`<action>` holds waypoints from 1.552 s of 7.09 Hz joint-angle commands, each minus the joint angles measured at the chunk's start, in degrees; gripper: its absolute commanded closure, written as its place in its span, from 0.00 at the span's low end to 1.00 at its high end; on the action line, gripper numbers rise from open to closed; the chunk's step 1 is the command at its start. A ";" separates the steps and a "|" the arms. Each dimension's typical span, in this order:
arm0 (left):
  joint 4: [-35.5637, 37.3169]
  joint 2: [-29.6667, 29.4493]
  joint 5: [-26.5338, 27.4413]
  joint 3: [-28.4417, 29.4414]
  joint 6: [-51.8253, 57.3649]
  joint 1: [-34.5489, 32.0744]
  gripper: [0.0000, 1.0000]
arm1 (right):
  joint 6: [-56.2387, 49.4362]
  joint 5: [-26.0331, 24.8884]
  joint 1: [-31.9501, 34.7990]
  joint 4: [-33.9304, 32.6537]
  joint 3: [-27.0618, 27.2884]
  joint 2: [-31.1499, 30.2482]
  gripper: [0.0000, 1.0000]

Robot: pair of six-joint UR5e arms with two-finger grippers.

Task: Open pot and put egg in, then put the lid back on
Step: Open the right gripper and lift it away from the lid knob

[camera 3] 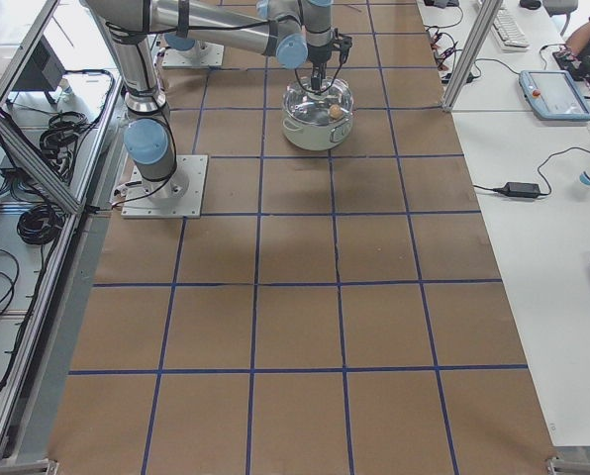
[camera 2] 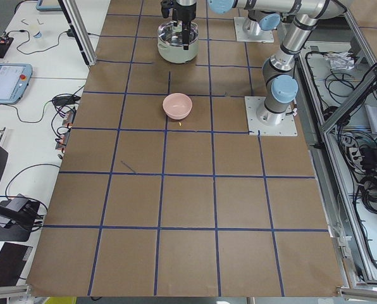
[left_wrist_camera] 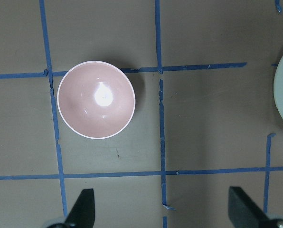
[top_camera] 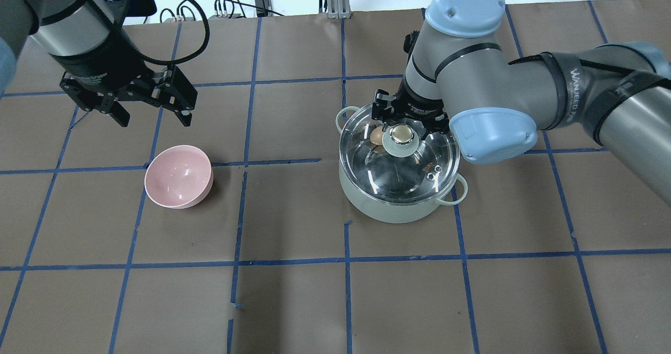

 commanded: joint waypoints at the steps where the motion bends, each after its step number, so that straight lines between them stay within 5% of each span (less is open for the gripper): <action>1: 0.00 0.00 0.00 0.00 -0.01 0.00 0.00 | -0.02 -0.28 -0.08 -0.47 -0.40 0.09 0.05; 4: 0.00 0.00 0.00 0.00 -0.01 0.09 0.00 | -3.42 -3.43 -4.19 0.66 -4.61 -1.04 0.00; 7: 0.00 0.00 0.00 -0.09 -0.01 0.00 0.00 | -14.84 -5.64 -9.65 7.96 -4.80 -8.41 0.00; 11: 0.00 0.09 0.00 -0.26 -0.01 0.00 0.00 | -15.13 -5.91 -9.66 10.60 -4.71 -11.42 0.00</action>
